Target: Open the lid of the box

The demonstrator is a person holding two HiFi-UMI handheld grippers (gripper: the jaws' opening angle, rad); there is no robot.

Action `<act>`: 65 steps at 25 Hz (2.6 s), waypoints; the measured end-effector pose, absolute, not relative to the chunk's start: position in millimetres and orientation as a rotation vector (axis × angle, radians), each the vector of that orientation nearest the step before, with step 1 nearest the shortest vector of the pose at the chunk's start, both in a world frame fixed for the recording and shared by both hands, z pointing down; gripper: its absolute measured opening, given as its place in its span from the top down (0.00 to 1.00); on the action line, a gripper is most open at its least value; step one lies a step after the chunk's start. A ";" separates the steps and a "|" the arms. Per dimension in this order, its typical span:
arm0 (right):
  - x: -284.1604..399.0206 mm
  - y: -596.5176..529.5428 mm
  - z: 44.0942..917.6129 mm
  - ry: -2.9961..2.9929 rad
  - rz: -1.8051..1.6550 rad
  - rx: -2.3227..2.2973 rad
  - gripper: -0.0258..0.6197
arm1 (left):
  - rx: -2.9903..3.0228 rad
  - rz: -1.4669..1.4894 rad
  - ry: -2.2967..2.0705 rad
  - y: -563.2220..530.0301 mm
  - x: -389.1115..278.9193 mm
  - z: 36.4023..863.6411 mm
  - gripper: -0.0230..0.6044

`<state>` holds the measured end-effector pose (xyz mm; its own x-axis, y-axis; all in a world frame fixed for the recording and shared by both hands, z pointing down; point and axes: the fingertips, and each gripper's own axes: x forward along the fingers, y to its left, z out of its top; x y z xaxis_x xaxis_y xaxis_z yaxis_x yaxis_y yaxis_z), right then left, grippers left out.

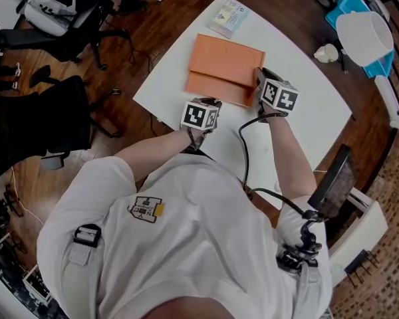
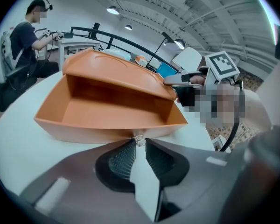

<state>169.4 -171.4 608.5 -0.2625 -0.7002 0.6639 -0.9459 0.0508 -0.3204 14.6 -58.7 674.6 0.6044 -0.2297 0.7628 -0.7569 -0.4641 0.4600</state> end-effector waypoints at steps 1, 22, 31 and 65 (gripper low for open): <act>169.2 -171.5 608.5 -2.006 1.041 1.661 0.83 | 1.992 0.802 -0.777 -54.1 13.0 674.7 0.86; 169.0 -167.7 610.7 -2.062 1.097 1.661 0.74 | 2.055 0.767 -0.726 -15.7 3.1 673.0 0.86; 190.2 -83.7 604.5 -2.112 1.198 1.763 0.74 | 2.119 0.728 -0.894 -16.4 -14.9 668.6 0.85; 94.2 92.3 628.4 -2.300 0.923 1.324 0.96 | 2.162 0.610 -0.819 30.4 -20.6 652.6 0.96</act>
<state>94.2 92.3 628.4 -0.5136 -0.6434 0.5676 -0.8573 0.3583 -0.3696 -20.6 30.4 652.6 0.6842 -0.3622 0.6331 -0.7103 -0.5279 0.4656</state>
